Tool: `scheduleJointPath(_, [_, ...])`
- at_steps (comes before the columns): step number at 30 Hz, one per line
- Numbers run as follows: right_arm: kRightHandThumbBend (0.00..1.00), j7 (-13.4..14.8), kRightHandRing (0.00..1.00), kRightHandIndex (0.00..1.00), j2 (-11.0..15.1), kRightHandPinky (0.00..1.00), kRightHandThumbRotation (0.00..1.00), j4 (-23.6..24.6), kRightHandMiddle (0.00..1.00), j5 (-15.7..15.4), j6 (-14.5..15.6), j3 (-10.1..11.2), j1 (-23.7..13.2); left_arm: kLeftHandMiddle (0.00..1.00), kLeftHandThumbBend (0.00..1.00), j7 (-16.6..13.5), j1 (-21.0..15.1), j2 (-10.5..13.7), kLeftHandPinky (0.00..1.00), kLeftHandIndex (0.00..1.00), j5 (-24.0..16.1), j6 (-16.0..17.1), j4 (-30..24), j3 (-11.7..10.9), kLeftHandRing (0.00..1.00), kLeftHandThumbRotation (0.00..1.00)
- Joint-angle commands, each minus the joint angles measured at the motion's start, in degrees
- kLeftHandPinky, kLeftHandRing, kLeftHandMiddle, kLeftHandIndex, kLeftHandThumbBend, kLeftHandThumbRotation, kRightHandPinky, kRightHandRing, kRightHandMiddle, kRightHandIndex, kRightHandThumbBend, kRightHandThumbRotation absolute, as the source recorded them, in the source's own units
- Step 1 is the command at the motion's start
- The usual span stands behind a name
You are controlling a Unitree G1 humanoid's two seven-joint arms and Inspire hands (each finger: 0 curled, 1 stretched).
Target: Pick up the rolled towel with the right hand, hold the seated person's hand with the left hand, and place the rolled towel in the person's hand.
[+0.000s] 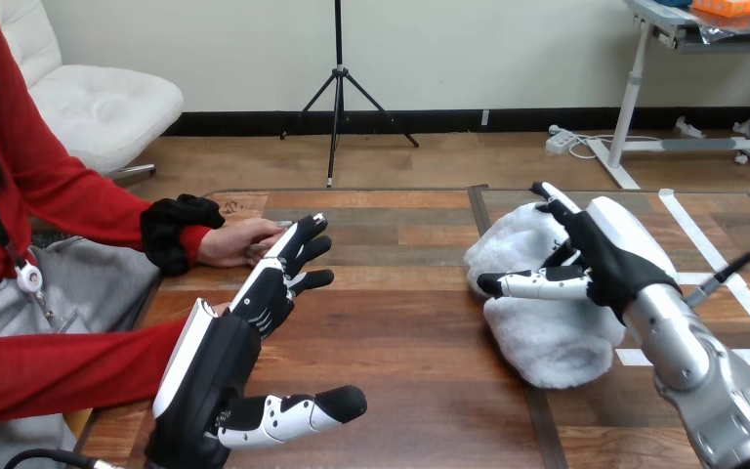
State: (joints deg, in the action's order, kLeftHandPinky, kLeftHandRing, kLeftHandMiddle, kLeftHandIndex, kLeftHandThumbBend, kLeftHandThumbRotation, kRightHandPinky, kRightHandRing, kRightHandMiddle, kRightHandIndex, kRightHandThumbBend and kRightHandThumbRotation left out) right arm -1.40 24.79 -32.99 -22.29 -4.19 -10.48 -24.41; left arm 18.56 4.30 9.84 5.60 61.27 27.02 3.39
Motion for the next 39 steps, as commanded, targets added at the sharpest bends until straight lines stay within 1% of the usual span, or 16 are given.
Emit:
scheduleJointPath(1, [1.00, 0.68, 0.83, 0.92, -0.88, 0.67, 0.40, 5.36, 0.88, 1.44, 0.42, 2.03, 0.04, 0.95, 1.00, -0.04, -3.62, -0.08, 0.82, 0.93, 0.19, 1.07, -0.97, -0.33, 0.92, 0.51])
scheduleJointPath(3, [1.00, 0.76, 0.82, 0.92, -0.89, 0.68, 0.40, 6.24, 0.88, 1.60, 0.75, 2.43, 0.36, 0.95, 1.00, -0.09, -3.64, -0.11, 0.82, 0.93, 0.11, 1.09, -0.93, -0.36, 0.92, 0.51])
scheduleJointPath(7, [1.00, 1.51, 0.83, 0.91, -0.76, 0.69, 0.40, 7.83, 0.87, 2.32, -0.45, 3.57, 1.17, 0.95, 1.00, 0.03, -3.64, -0.09, 0.82, 0.93, 0.31, 0.84, -0.99, -0.27, 0.92, 0.51])
scheduleJointPath(13, [1.00, 1.44, 0.84, 0.92, -0.24, 0.71, 0.40, 10.93, 0.88, 3.15, 0.03, 4.78, 2.29, 0.95, 1.00, -0.24, -3.63, -0.16, 0.82, 0.93, -0.08, 0.80, -1.07, -0.41, 0.92, 0.51])
scheduleJointPath(21, [1.00, 0.93, 0.86, 0.94, 0.93, 0.74, 0.45, 14.47, 0.89, 3.00, 0.07, 6.02, 3.60, 0.95, 1.00, -0.51, -3.61, -0.20, 0.81, 0.93, -0.53, 1.00, -0.98, -0.60, 0.91, 0.51])
scheduleJointPath(27, [1.00, 0.44, 0.86, 0.95, 1.45, 0.76, 0.49, 16.83, 0.90, 3.80, -0.53, 7.51, 4.59, 0.95, 1.00, -0.12, -3.58, -0.04, 0.81, 0.93, 0.10, 0.85, -1.05, -0.35, 0.91, 0.51])
scheduleJointPath(32, [1.00, 0.42, 0.84, 0.95, 1.85, 0.73, 0.51, 18.76, 0.90, 3.98, -0.35, 8.57, 5.22, 0.95, 1.00, -0.03, -3.57, 0.02, 0.81, 0.93, 0.25, 0.87, -1.02, -0.36, 0.92, 0.51])
scheduleJointPath(39, [1.00, 0.02, 0.83, 0.95, 2.08, 0.72, 0.53, 20.80, 0.91, 4.49, 0.26, 9.97, 5.84, 0.95, 1.00, -0.19, -3.52, -0.01, 0.82, 0.93, 0.02, 0.85, -1.19, -0.44, 0.92, 0.51])
